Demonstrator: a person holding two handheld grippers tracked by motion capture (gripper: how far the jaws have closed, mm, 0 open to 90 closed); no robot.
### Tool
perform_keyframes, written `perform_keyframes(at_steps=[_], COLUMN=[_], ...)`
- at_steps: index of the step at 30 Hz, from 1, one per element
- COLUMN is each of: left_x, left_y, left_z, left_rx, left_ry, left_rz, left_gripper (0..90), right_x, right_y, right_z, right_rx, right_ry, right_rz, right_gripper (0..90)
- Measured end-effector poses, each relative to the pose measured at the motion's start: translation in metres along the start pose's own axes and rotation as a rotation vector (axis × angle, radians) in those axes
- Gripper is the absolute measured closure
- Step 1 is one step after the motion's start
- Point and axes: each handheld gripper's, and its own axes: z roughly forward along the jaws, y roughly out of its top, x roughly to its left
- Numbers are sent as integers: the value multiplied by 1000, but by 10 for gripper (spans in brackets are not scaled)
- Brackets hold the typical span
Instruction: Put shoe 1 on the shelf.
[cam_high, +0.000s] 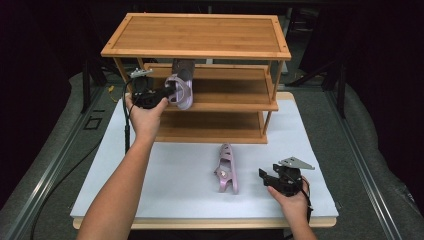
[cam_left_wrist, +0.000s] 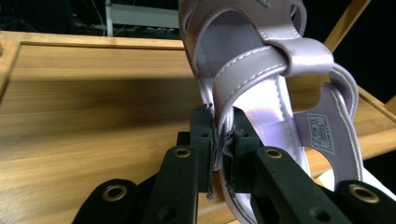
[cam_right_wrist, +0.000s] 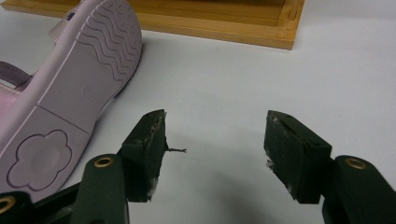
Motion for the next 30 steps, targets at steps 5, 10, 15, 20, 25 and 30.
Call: perform_keyframes(at_steps=[5, 10, 15, 20, 25, 30], left_x=[-5, -7, -6, -6, -8, -13], left_y=[4, 6, 7, 9, 11, 14], left_z=[11, 19, 29, 39, 44, 47], left_rx=[24, 28, 31, 38, 44, 53], left_ry=[19, 44, 72, 71, 58, 70], left_rz=[19, 24, 20, 4, 3, 0], left_gripper=[829, 827, 826, 823, 818, 807], right_x=[-1, -1, -1, -1, -2, -2], right_y=[0, 0, 0, 1, 0, 0], right_z=[-1, -1, -1, -1, 0, 0], right_rx=[-5, -2, -2, 6, -5, -5], right_ry=[-1, 1, 5, 9, 7, 9], right_rz=[8, 8, 9, 6, 11, 17], right_gripper=[384, 385, 384, 385, 384, 385])
